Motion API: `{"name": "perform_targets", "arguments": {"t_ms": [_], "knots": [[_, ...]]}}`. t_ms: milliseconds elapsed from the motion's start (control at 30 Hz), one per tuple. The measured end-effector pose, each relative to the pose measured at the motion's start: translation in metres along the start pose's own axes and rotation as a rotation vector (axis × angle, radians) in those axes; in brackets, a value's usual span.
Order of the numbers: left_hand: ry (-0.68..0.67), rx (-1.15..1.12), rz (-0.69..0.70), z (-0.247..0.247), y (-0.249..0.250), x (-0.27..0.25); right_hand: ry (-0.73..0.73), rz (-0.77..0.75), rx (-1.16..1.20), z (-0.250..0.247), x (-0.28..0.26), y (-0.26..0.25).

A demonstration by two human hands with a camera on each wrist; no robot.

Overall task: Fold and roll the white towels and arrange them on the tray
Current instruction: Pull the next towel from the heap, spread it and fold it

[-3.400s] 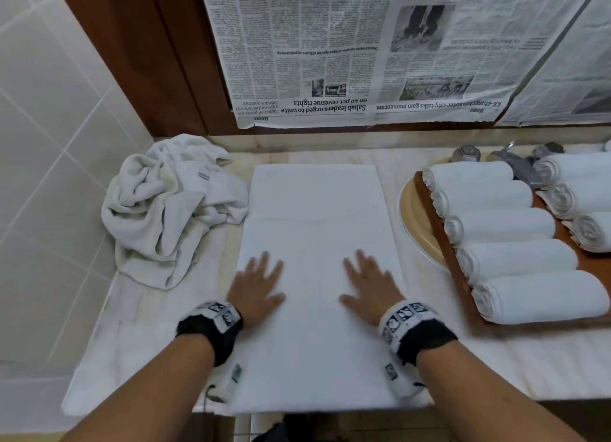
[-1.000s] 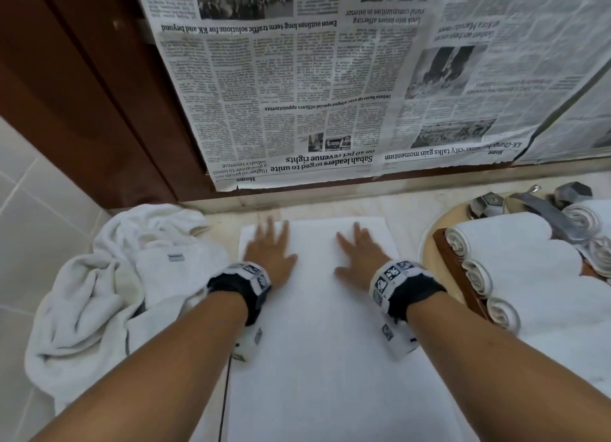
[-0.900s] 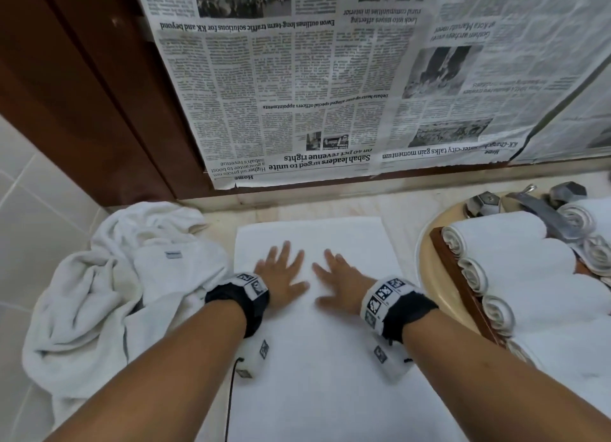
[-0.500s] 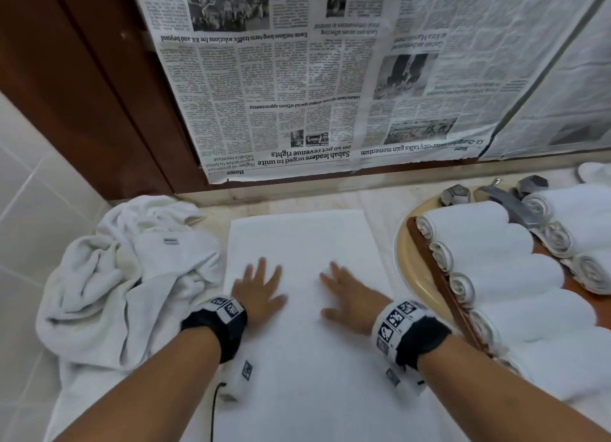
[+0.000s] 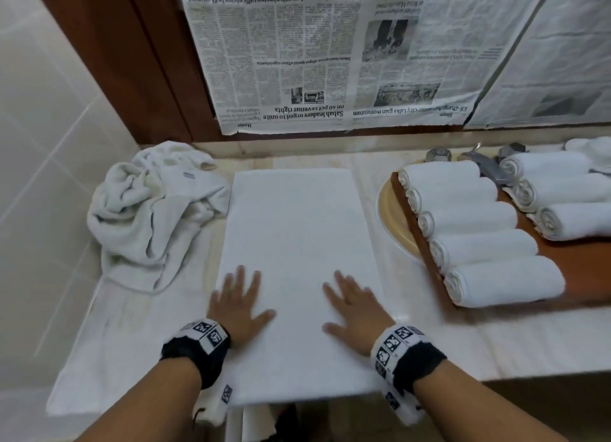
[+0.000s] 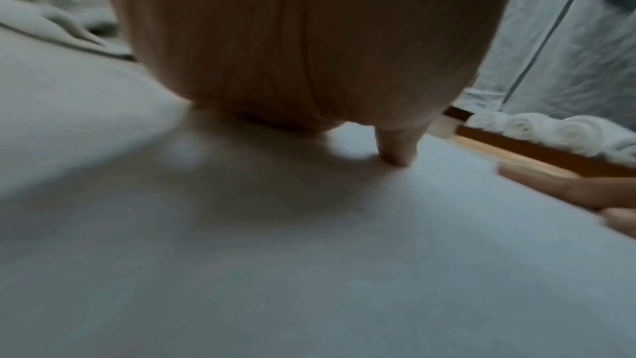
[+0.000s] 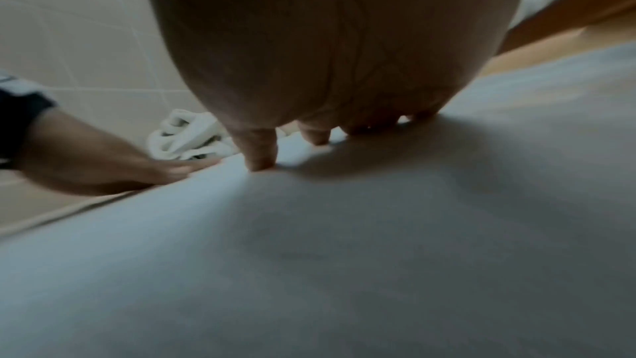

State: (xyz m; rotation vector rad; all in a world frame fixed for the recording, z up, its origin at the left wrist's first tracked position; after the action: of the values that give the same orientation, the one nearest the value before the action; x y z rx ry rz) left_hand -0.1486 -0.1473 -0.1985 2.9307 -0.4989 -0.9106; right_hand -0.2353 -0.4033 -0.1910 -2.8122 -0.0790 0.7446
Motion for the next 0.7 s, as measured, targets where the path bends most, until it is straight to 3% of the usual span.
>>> {"name": "perform_targets", "arguments": {"t_ms": [100, 167, 267, 367, 600, 700], "knots": [[0.056, -0.106, -0.234, 0.013, -0.02, -0.025, 0.029, 0.237, 0.036, -0.003, -0.018, 0.036], [0.093, -0.08, -0.203, 0.023, -0.008, -0.041, 0.072, 0.294, 0.03, -0.004, -0.03, 0.036], [0.071, -0.046, -0.021, 0.049, 0.035, -0.063, 0.113, 0.082, -0.005, 0.013, -0.05, -0.002], [0.063, -0.057, -0.018, 0.074, 0.066, -0.077, 0.041, -0.033, -0.019, 0.044, -0.071, -0.022], [0.1, -0.083, -0.015, 0.082, 0.069, -0.088, 0.039, 0.211, -0.009, 0.044, -0.098, 0.043], [0.147, -0.094, -0.077, 0.085, 0.076, -0.094, 0.111, 0.271, 0.02, 0.043, -0.107, 0.039]]}}
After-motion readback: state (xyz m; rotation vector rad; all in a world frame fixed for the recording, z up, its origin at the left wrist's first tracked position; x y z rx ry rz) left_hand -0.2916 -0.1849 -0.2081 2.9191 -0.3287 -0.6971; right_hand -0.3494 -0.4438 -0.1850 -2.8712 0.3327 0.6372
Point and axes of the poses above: each hand's wrist, its own x-axis towards the middle knuckle, its own z-axis out of the palm, y = z × x, the point moved 1 cm from there along x, towards the middle knuckle, and after that the axes turned 4 degrees about y, right-handed, at the moved point
